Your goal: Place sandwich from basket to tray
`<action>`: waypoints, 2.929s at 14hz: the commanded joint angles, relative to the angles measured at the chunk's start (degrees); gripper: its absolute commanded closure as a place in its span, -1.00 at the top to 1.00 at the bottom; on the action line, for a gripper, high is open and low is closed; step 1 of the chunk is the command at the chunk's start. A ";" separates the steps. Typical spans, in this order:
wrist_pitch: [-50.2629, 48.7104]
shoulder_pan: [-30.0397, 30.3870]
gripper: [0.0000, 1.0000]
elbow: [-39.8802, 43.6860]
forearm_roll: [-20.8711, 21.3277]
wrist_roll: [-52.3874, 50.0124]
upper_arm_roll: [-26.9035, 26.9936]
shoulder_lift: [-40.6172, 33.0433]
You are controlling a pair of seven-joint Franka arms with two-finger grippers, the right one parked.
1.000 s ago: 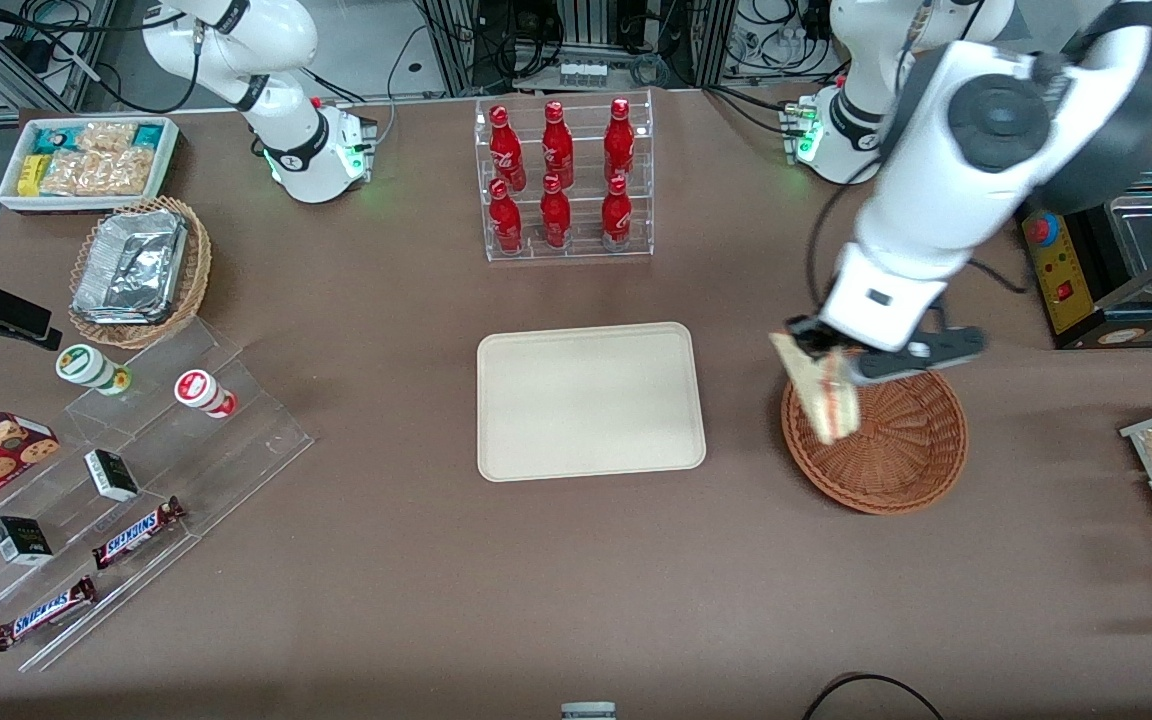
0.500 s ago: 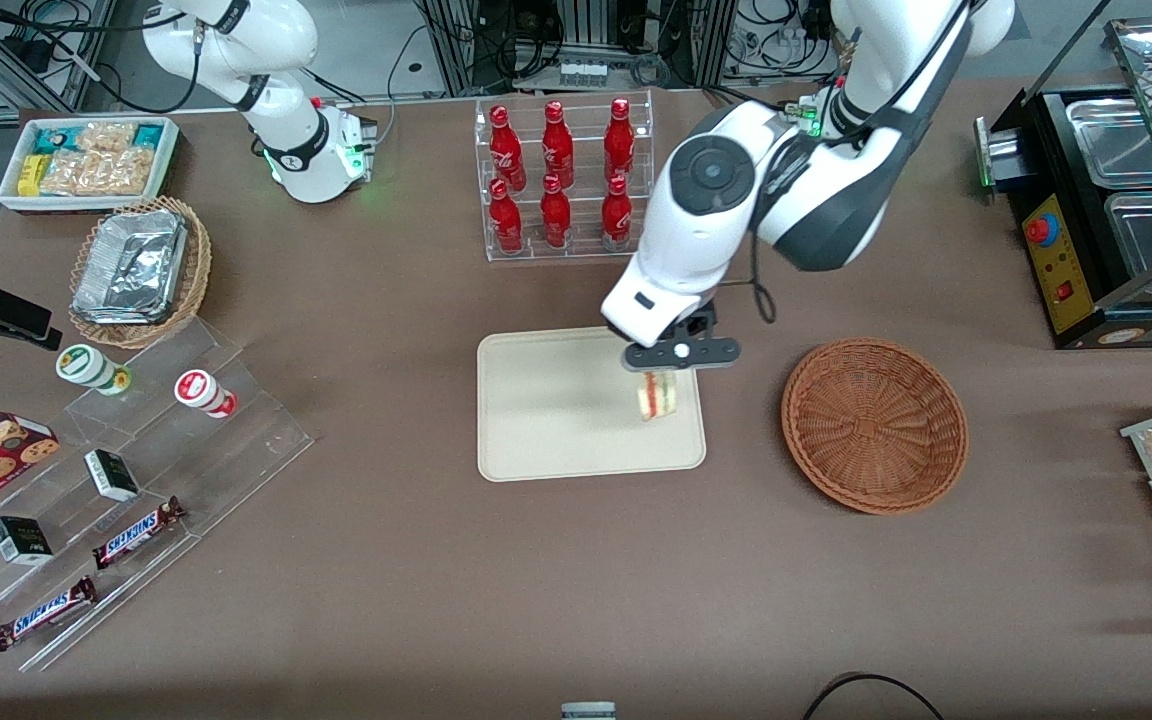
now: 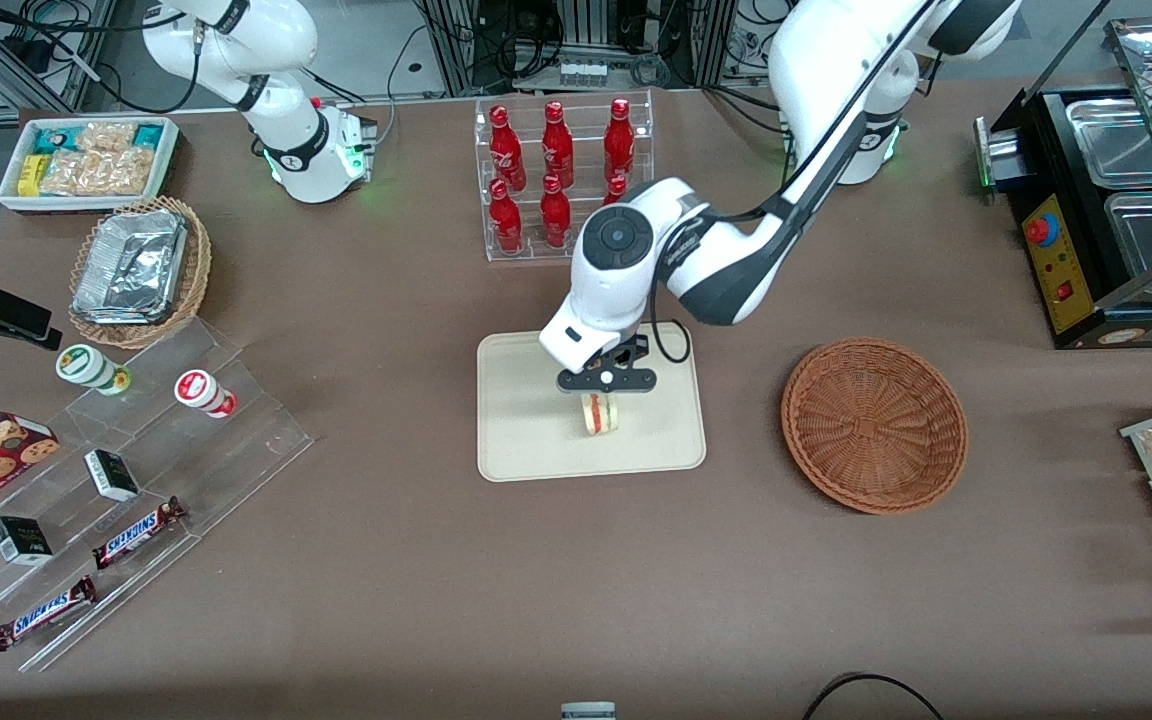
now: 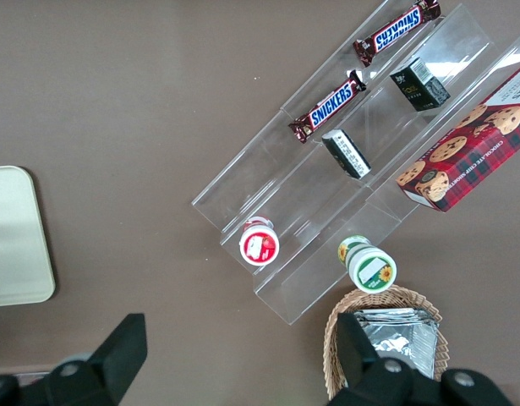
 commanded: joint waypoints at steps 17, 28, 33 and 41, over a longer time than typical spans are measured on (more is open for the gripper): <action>-5.02 -2.25 1.00 1.23 4.12 -4.06 0.22 -0.50; -29.11 14.51 1.00 0.18 -3.14 11.89 0.84 -28.37; -36.85 26.46 1.00 0.09 -5.81 30.97 0.84 -34.88; -39.68 30.79 1.00 0.27 -10.38 53.95 14.19 -36.74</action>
